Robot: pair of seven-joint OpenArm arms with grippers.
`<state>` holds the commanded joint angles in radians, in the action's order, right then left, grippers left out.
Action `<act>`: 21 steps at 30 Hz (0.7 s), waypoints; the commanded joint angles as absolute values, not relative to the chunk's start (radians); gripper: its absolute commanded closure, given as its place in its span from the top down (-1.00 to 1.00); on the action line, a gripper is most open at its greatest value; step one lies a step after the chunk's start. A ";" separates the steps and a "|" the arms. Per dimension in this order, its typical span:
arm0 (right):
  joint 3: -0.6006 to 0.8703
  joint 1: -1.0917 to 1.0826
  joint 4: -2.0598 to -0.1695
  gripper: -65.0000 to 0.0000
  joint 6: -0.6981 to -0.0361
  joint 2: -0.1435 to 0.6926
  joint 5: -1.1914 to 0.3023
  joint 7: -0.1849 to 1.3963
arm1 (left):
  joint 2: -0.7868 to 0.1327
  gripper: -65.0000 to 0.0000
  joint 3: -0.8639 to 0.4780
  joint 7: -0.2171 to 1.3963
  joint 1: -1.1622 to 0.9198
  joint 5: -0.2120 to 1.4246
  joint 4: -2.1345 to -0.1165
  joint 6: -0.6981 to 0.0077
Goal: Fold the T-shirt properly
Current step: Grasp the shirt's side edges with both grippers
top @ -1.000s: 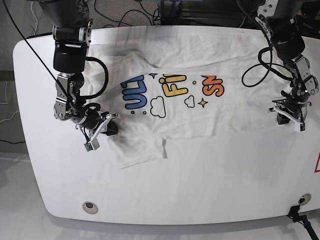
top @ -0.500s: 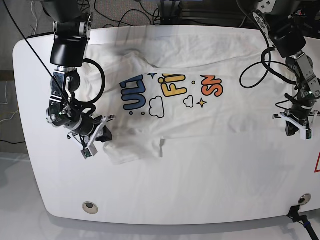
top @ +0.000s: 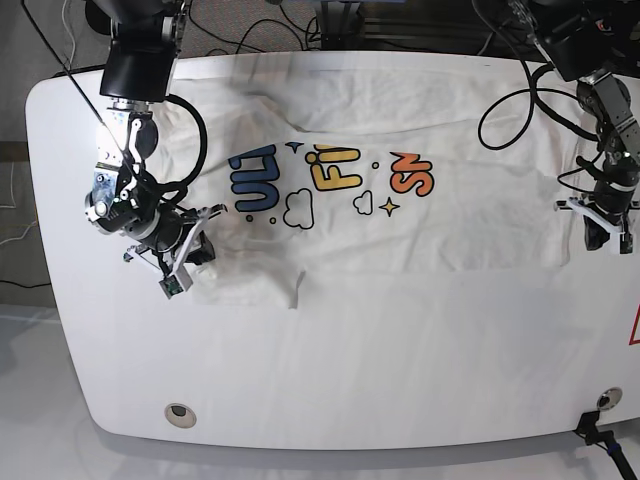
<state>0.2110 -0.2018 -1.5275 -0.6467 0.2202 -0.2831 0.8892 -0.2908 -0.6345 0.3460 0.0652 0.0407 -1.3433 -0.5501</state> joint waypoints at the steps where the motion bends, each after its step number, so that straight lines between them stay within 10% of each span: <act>1: 0.211 -0.202 -1.527 -1.00 -0.647 0.220 -0.283 0.889 | -0.291 -1.00 -0.634 0.348 0.085 0.039 -1.323 -0.550; 4: 0.211 -0.202 -1.527 -1.00 -0.647 0.220 -0.283 0.889 | -0.291 -0.94 -0.634 0.377 0.124 0.038 -1.264 -0.550; 10: 0.211 -0.202 -1.527 -1.00 -0.647 0.220 -0.283 0.889 | -0.289 0.41 -0.634 0.417 0.148 0.036 -1.211 -0.542; 21: 0.211 -0.200 -1.527 -1.00 -0.647 0.220 -0.286 0.889 | -0.326 0.64 -0.633 0.418 0.280 0.035 -0.967 -0.550</act>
<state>0.2110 -0.2002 -1.5275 -0.6467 0.2202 -0.2862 0.8892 -0.3261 -0.6329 0.4181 0.2800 0.0345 -0.9674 -0.5501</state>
